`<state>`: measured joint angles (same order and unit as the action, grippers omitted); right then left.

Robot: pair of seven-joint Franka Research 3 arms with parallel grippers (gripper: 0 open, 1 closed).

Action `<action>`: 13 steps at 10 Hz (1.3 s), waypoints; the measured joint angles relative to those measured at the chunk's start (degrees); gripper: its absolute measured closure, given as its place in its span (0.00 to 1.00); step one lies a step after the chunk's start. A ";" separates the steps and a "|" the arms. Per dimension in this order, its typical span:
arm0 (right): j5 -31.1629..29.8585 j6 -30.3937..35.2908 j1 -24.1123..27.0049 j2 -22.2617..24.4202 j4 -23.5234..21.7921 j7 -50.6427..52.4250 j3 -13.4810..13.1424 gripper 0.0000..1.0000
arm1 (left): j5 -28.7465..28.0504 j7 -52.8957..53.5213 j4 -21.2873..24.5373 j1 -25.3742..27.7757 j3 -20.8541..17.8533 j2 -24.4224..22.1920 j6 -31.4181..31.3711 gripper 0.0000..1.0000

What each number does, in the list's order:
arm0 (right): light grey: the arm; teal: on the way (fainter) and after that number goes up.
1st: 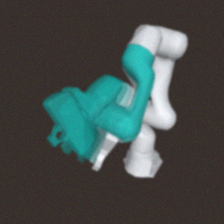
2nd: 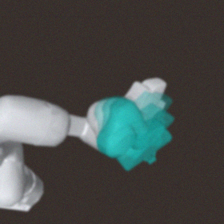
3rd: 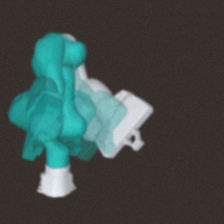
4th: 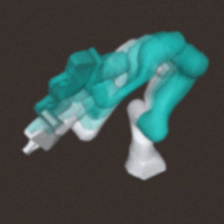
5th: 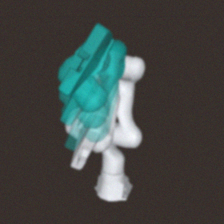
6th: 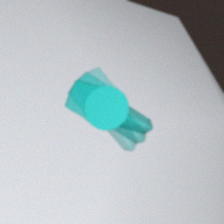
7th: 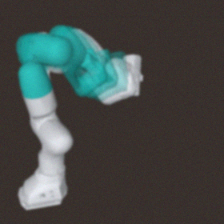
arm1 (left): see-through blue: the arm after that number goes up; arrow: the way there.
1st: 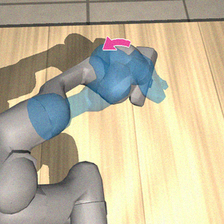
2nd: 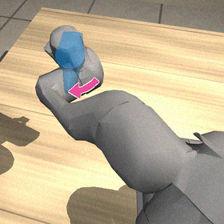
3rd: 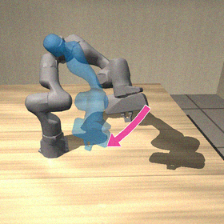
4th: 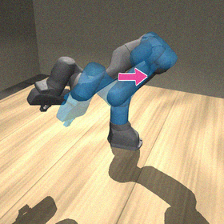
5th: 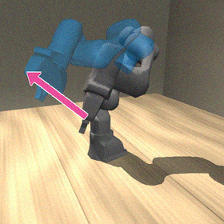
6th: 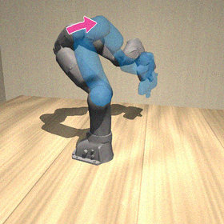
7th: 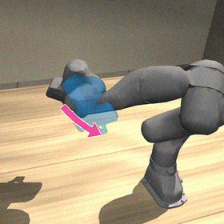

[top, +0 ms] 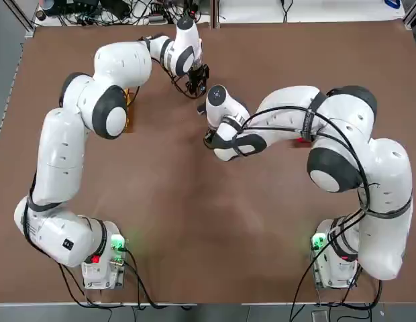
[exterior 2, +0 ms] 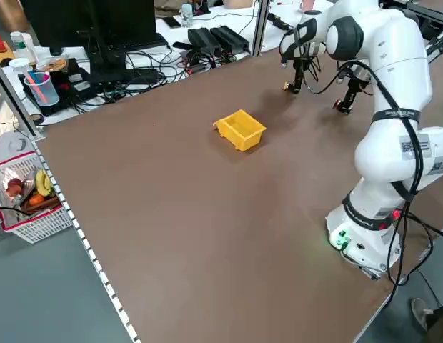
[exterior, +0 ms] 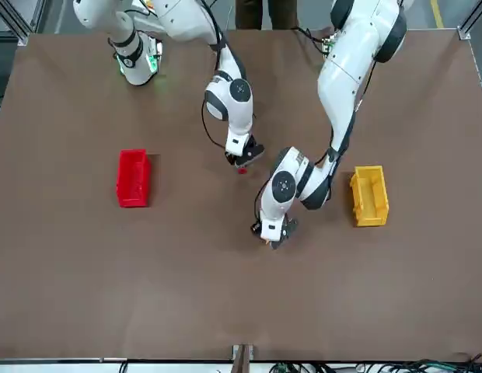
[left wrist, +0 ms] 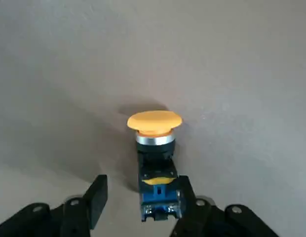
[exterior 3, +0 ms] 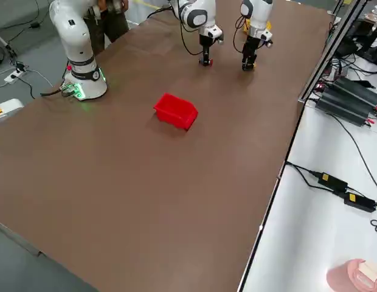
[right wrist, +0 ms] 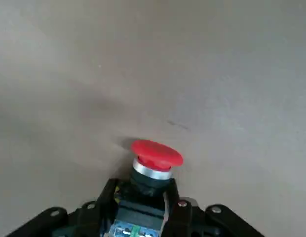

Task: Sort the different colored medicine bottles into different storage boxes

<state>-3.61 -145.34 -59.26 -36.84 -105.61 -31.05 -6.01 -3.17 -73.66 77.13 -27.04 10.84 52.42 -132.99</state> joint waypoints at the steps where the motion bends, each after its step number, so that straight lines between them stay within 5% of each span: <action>1: 0.00 0.10 0.20 0.06 0.07 -0.05 -0.22 0.60 | 0.00 0.00 -0.14 -0.07 0.00 0.17 0.00 0.41; 3: -0.14 2.81 3.26 2.27 0.24 3.37 -1.36 0.60 | 0.00 0.00 -0.45 -0.05 -0.04 0.20 0.01 0.67; 6: -0.23 18.40 17.59 13.27 0.34 23.00 -2.06 0.60 | 0.00 -0.06 -2.08 0.70 -0.33 -0.65 3.05 0.67; 9: -0.40 27.68 32.86 21.73 -0.90 41.56 -2.11 0.60 | 0.00 -0.06 -3.10 4.79 -0.53 -7.30 11.37 0.67; 13: -5.84 18.62 41.91 24.64 -13.11 47.11 -1.96 0.60 | -0.06 3.77 -1.02 12.51 -0.45 -17.90 23.73 0.67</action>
<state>-9.45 -126.72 -17.35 -12.20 -118.72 16.05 -7.96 -3.22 -69.89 76.11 -14.53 10.39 34.52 -109.26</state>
